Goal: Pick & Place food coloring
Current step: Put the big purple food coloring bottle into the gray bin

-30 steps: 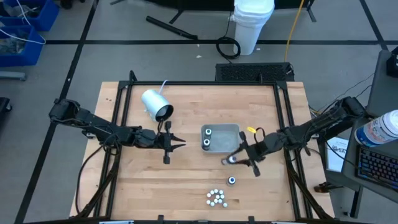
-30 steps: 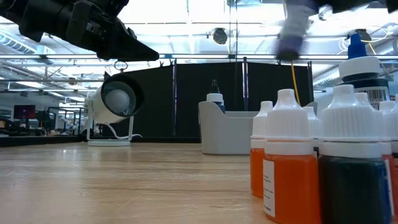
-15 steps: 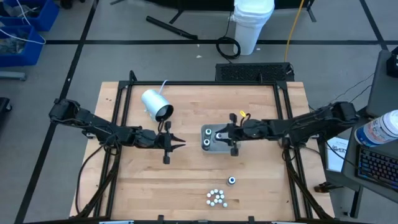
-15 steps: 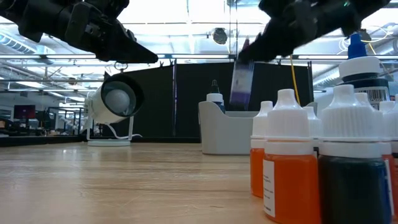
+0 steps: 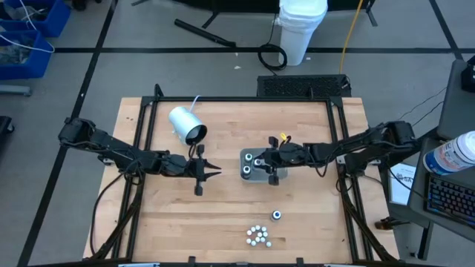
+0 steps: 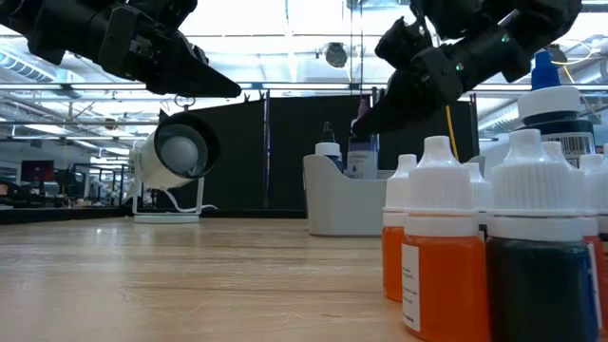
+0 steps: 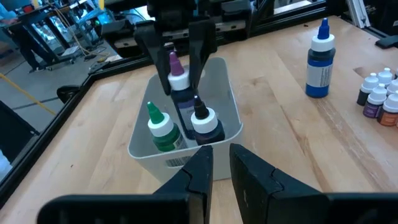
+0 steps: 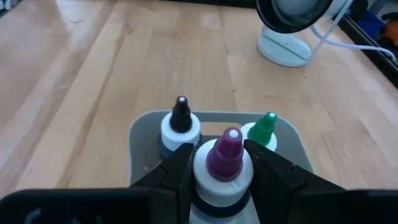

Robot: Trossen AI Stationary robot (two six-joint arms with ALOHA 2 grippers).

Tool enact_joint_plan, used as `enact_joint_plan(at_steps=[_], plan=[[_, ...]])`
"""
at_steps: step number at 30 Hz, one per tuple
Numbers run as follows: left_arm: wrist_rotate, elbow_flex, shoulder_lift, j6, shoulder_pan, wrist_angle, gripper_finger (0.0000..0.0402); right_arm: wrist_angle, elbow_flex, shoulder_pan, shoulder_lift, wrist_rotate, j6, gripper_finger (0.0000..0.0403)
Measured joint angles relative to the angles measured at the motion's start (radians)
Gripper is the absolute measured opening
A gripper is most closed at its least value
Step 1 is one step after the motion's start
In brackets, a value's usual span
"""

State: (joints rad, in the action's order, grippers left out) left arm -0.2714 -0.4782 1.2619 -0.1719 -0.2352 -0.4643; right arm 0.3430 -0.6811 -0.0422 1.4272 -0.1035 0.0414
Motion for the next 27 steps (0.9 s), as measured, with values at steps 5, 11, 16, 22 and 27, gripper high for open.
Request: enact_joint_plan(at_steps=[5, 11, 16, 22, 27], plan=[[0.0, 0.0, 0.0, 0.0, 0.0, 0.006, 0.0063, -0.002, 0.0, 0.018, 0.015, -0.005, 0.001, 0.0117], [0.0, 0.0, 0.0, 0.0, 0.0, 0.006, 0.0063, -0.001, 0.0, 0.031, 0.037, -0.005, 0.02, 0.0113], [0.0, 0.0, 0.0, 0.0, 0.0, 0.006, 0.0063, 0.005, 0.0, 0.031, 0.054, -0.004, 0.024, 0.0118], [0.0, 0.0, 0.0, -0.003, 0.0, 0.006, 0.0063, 0.005, 0.0, 0.031, 0.059, -0.005, 0.027, 0.0115], [0.0, 0.0, 0.0, -0.003, 0.0, 0.006, 0.0063, 0.0, 0.0, 0.03, 0.06, -0.056, 0.033, 0.012]])
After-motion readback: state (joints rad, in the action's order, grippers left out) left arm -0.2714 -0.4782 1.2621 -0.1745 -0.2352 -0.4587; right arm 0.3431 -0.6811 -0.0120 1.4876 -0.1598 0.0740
